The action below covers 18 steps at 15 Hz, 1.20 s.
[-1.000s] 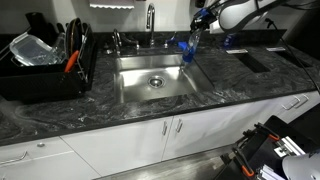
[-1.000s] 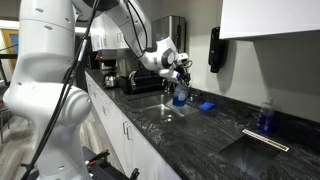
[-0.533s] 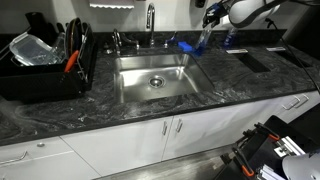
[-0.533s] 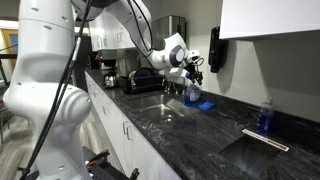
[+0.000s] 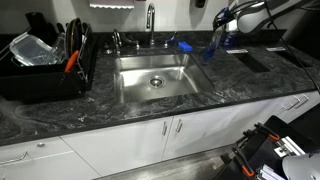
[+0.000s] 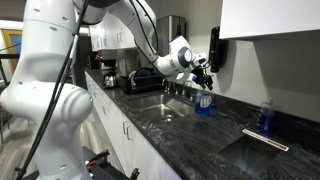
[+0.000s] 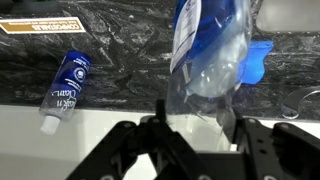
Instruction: Remove the bottle out of the sink
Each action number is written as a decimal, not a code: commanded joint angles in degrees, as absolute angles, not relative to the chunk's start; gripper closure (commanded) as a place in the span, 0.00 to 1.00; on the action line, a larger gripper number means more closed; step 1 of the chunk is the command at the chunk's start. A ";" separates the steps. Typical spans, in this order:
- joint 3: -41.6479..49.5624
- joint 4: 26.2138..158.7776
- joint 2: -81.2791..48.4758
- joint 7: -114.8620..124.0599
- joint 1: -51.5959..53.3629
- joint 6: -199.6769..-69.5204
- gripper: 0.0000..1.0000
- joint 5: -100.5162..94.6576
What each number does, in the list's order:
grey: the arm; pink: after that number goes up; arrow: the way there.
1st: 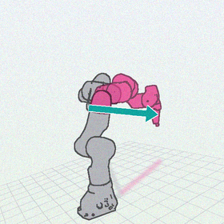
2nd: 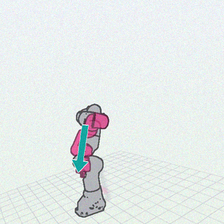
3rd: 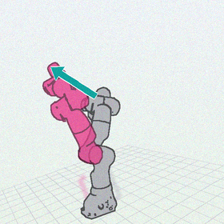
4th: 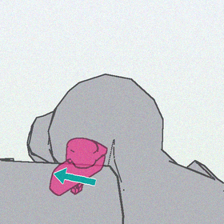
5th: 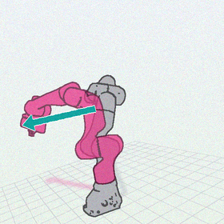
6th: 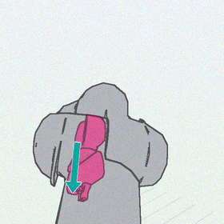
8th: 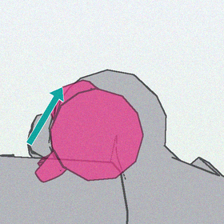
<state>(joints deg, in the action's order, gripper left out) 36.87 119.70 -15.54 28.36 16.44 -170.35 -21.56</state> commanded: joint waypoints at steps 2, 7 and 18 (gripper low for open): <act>40.61 120.36 -17.23 32.98 19.97 -171.35 0.70 -26.29; 41.34 121.36 -18.68 35.36 21.29 -171.99 0.70 -26.97; 43.02 123.44 -15.79 32.76 24.27 -171.01 0.00 -29.00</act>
